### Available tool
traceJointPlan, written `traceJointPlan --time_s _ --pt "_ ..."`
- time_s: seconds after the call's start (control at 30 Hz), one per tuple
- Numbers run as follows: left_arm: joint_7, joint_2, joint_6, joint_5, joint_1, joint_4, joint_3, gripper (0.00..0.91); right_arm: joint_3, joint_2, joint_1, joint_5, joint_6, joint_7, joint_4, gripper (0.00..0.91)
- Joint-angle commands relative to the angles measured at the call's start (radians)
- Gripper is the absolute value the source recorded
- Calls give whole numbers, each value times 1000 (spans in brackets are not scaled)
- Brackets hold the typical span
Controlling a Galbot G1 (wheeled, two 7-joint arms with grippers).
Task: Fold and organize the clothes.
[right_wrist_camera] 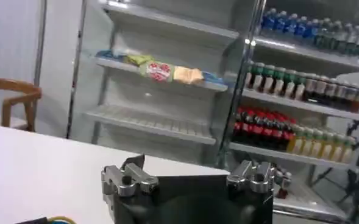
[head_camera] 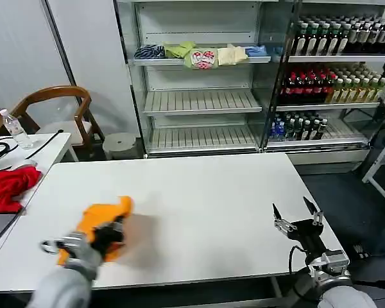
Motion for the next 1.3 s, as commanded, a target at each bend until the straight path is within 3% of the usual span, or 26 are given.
traceJointPlan --time_s 0.03,0.17,0.2,0.33,0.47,0.5,0.53,0.57,0.8,1.03,1.13,1.2,1.3 --pt "-47 -327 9 233 -234 85 417 10 58 14 -37 -7 -6 -7 13 907" --pt "-90 -372 10 154 -306 137 391 10 49 9 -7 11 -25 -11 7 907" --pt "-88 -389 8 151 -327 167 392 10 37 6 10 23 -15 23 4 907" --pt "-116 -452 -27 124 -372 275 413 10 19 -2 92 40 -37 -17 -9 907" --pt "-116 -488 -41 116 -412 343 413 10 -5 -21 181 35 -47 -8 -35 907" --pt "-116 -491 -28 111 -415 344 414 343 -6 -23 191 34 -52 -11 -41 907" --pt "-109 -492 -23 97 -416 339 418 786 -10 -25 199 31 -40 -11 -50 907" --pt "-96 -495 -32 66 -413 331 426 907 -13 -26 205 32 -28 -12 -61 907" --pt "-19 -556 -145 -2 -443 358 409 907 -22 -28 207 30 34 -16 -80 907" --pt "118 -476 -223 121 -441 335 359 907 -25 -29 219 13 34 -12 -106 907" --pt "166 -368 -226 181 -448 287 264 907 -34 -32 226 7 36 -14 -114 907" --pt "232 -230 -267 298 -418 271 164 907 -44 -30 234 5 36 -12 -120 907" --pt "368 -77 -422 467 -333 323 -14 907 -76 -16 269 -12 35 -7 -141 907"
